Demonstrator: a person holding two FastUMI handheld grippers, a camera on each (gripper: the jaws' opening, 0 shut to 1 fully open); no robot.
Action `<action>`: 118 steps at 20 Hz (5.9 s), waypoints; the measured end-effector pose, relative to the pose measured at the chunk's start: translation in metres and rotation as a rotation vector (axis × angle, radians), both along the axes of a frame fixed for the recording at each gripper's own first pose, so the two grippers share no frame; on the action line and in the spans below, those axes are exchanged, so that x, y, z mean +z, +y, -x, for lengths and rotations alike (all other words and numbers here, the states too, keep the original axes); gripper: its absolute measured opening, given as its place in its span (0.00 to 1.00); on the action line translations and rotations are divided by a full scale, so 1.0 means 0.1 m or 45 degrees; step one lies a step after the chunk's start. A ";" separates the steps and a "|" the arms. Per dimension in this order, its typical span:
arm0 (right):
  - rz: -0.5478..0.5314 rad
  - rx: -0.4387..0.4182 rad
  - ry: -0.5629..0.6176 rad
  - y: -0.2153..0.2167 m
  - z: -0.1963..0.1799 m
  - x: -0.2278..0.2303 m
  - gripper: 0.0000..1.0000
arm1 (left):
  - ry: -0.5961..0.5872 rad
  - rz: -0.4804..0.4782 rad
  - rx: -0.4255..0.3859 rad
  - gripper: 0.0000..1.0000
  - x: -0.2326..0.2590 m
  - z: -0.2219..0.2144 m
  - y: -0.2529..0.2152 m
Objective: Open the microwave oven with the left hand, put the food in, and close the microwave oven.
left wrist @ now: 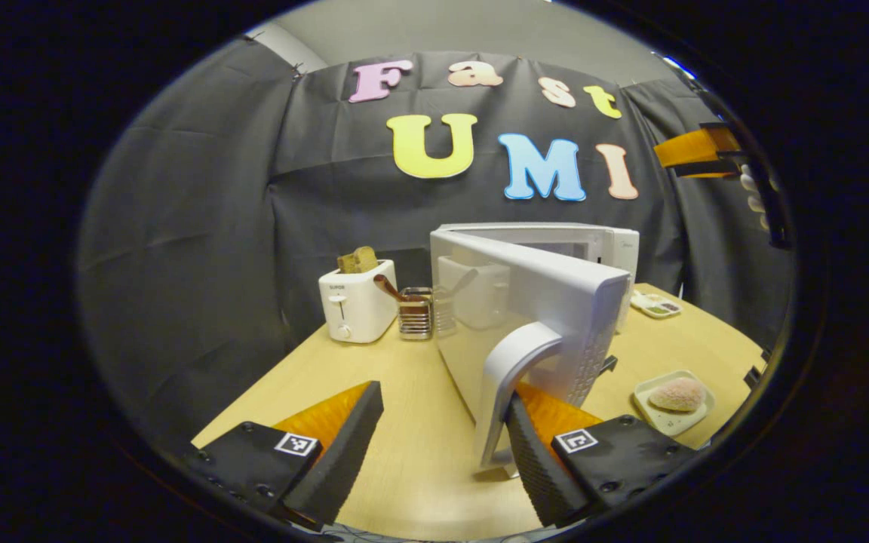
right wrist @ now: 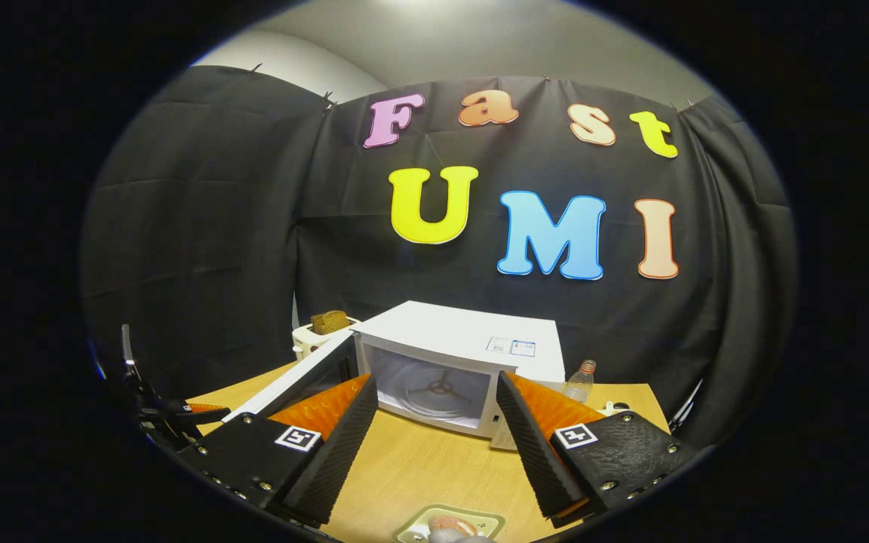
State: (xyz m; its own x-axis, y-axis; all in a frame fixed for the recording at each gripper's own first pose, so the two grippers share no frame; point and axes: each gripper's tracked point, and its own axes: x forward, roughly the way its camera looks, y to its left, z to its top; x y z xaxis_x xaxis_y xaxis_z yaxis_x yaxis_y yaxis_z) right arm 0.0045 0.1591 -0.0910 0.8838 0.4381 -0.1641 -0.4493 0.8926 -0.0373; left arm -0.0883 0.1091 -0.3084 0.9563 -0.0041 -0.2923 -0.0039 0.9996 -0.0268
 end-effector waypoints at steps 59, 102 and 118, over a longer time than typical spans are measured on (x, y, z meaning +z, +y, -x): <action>0.253 0.065 0.693 -0.52 0.49 -2.98 0.63 | -0.367 -0.062 0.012 1.00 2.42 -0.26 -0.44; -0.581 -0.582 0.547 1.29 -2.64 -2.48 0.98 | -0.264 -0.041 -0.027 0.99 1.82 -0.65 0.25; -0.401 -0.352 0.158 0.34 -1.23 -0.74 0.98 | -0.263 -0.194 0.123 0.99 1.77 -0.22 0.70</action>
